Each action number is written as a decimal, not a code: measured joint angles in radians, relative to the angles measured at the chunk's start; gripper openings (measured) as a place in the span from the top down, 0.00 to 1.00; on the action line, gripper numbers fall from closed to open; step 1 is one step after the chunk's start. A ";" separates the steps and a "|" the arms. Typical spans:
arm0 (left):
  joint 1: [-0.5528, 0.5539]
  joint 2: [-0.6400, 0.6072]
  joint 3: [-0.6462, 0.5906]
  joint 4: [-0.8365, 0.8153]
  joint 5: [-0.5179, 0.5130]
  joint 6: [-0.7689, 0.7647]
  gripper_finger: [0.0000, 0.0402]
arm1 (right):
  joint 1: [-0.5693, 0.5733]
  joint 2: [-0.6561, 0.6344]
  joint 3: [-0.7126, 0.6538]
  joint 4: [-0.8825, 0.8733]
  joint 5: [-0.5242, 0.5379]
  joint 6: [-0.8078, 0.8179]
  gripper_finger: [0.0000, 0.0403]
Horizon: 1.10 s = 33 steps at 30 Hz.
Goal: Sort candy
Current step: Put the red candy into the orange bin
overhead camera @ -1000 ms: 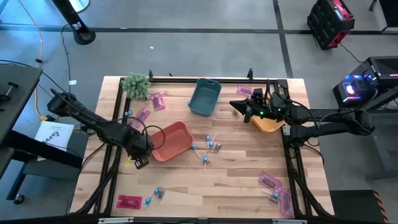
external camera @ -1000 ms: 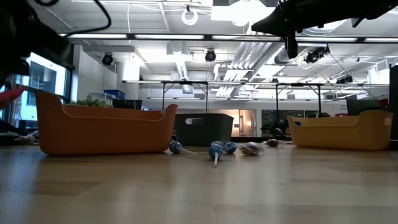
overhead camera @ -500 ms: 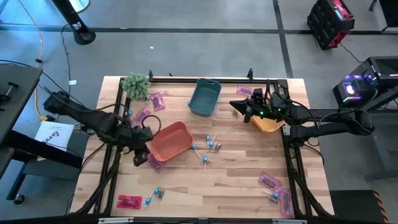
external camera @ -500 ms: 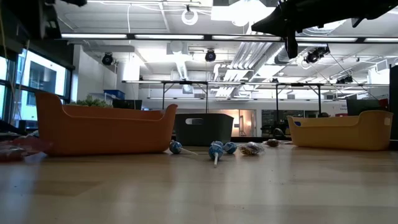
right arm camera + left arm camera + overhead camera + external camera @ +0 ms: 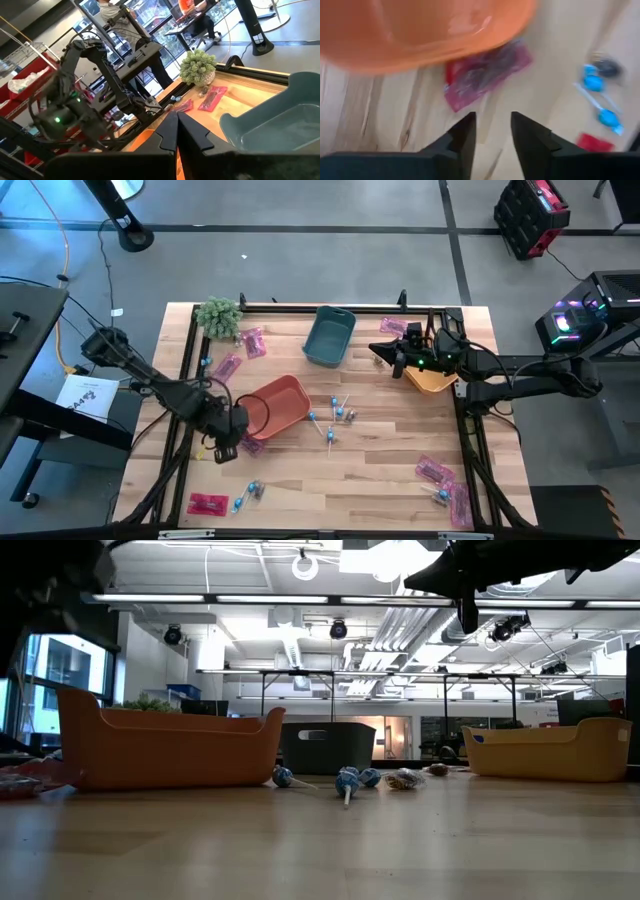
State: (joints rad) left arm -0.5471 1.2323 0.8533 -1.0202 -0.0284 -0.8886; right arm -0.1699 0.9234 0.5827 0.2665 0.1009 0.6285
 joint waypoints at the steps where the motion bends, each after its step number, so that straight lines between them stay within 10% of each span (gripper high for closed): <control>1: -0.006 0.000 -0.018 0.007 -0.005 -0.033 0.66 | 0.000 0.000 0.000 0.000 0.000 0.000 1.00; 10: 0.043 -0.002 -0.226 0.175 -0.007 -0.239 0.47 | 0.000 0.000 0.000 0.000 0.000 0.000 1.00; 25: 0.096 -0.005 -0.370 0.355 0.005 -0.363 0.45 | 0.000 0.000 0.000 0.000 0.000 0.000 1.00; 33: 0.096 -0.001 -0.358 0.359 0.029 -0.354 0.73 | 0.000 0.000 0.000 0.000 0.000 0.000 1.00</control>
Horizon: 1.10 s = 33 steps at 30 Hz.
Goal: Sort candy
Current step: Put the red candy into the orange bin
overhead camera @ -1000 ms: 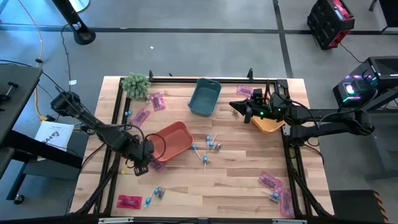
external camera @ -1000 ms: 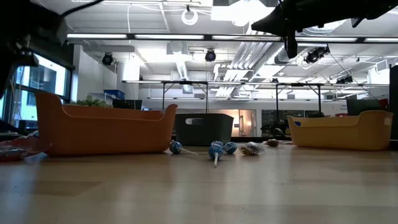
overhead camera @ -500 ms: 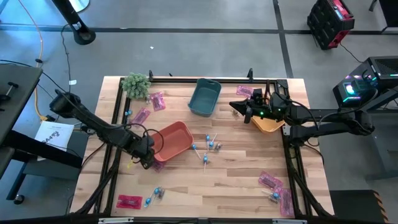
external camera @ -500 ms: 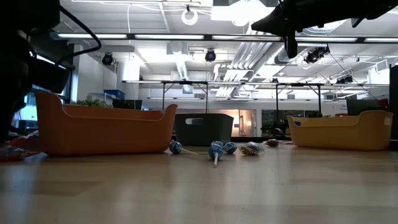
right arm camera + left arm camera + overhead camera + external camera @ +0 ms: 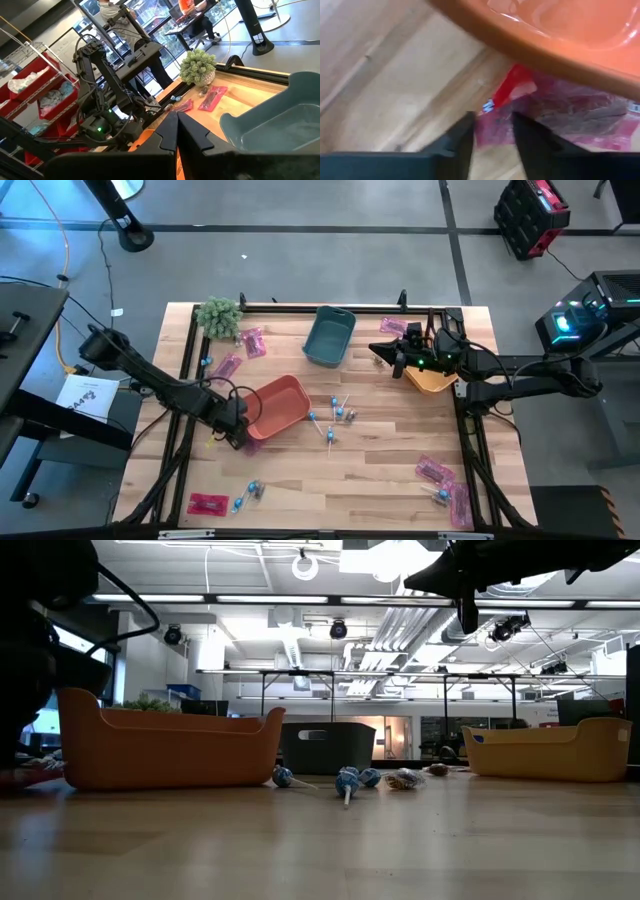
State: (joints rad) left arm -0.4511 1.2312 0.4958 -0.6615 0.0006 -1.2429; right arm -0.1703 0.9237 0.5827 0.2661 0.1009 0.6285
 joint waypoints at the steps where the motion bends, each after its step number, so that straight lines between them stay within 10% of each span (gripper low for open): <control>1: 0.000 0.000 0.001 0.021 0.025 0.010 0.82 | 0.000 0.000 0.000 0.000 0.000 0.000 1.00; 4: -0.002 -0.001 0.005 0.079 0.083 0.029 0.97 | 0.000 0.000 0.000 0.000 0.000 0.000 1.00; 19: -0.108 -0.219 0.084 0.062 0.067 0.128 1.00 | 0.000 0.000 0.000 -0.004 0.000 0.000 1.00; 25: -0.208 -0.163 0.104 0.017 -0.076 0.164 1.00 | 0.000 0.000 0.000 0.007 0.000 0.026 1.00; 33: -0.079 -0.052 0.103 0.069 -0.223 0.268 1.00 | 0.000 0.000 0.000 0.007 0.023 0.026 1.00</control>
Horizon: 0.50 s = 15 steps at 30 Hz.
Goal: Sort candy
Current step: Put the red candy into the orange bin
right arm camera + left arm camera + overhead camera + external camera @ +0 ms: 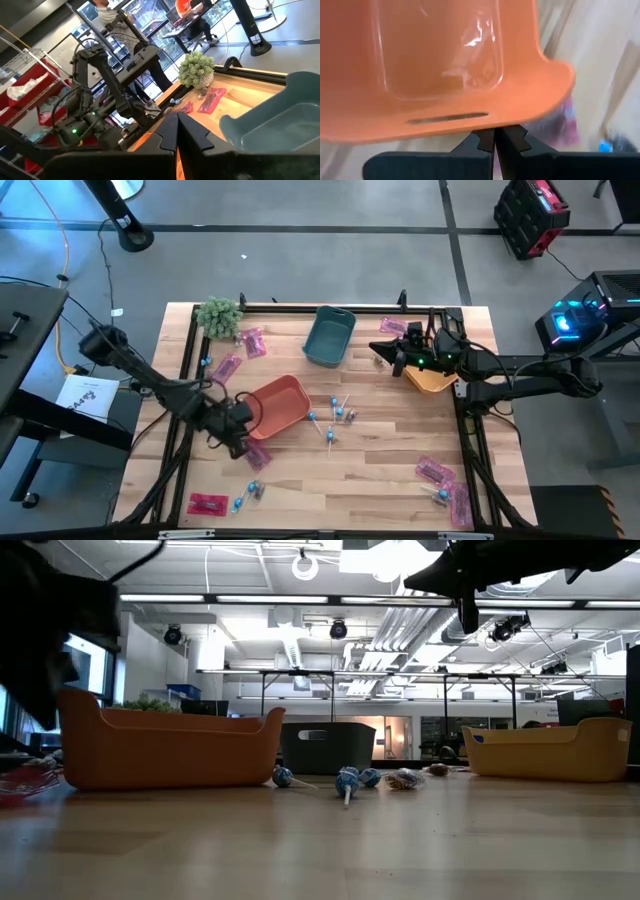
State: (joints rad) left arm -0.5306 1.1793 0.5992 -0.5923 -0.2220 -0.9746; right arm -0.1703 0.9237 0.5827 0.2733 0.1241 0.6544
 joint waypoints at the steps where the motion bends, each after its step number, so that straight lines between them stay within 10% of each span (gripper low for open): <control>1: 0.023 0.010 0.000 0.017 -0.008 0.034 1.00 | 0.000 0.000 0.000 0.000 0.002 0.000 1.00; 9: 0.172 0.019 0.010 0.018 0.080 0.192 1.00 | 0.000 0.000 0.000 0.000 0.003 0.002 1.00; 15: 0.073 -0.025 0.063 -0.083 0.235 0.323 1.00 | 0.000 0.000 0.000 0.000 0.003 0.001 1.00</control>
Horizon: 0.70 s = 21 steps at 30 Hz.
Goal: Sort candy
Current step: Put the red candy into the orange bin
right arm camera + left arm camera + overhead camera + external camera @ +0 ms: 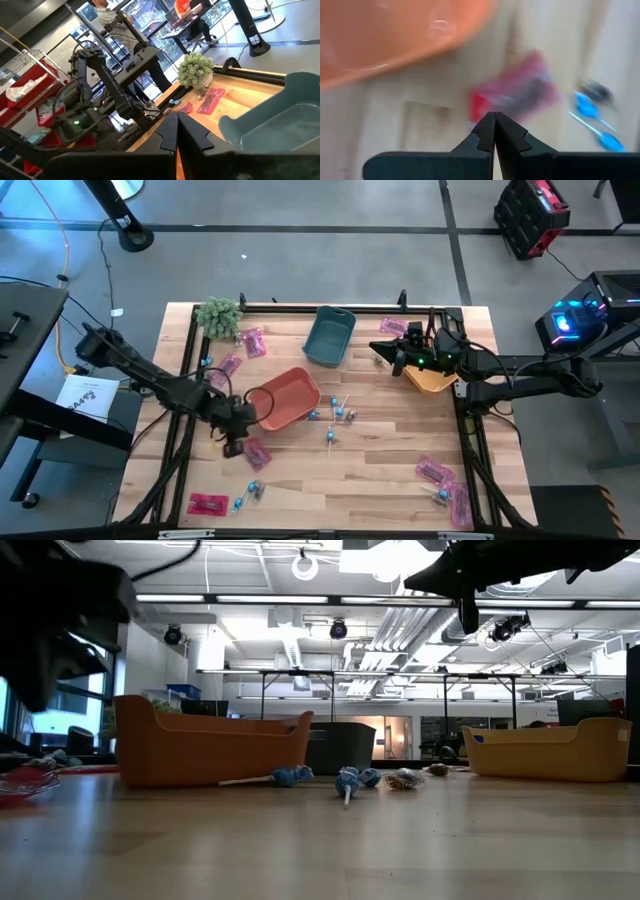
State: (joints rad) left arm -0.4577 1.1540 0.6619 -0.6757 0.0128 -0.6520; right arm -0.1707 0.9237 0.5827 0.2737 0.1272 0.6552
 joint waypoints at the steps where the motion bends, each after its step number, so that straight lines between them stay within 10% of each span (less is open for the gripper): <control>1: -0.026 -0.008 0.002 0.004 0.012 0.002 1.00 | 0.000 0.000 0.000 0.000 0.000 0.000 1.00; 8: -0.179 0.044 -0.036 0.116 0.011 -0.031 0.95 | 0.000 0.000 0.000 -0.006 0.000 0.000 1.00; 21: -0.191 0.251 0.032 0.141 -0.112 0.286 0.55 | 0.000 0.000 0.000 -0.019 0.000 0.002 1.00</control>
State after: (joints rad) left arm -0.6483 1.4054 0.6937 -0.5351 -0.0994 -0.3661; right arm -0.1704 0.9237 0.5827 0.2549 0.1272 0.6571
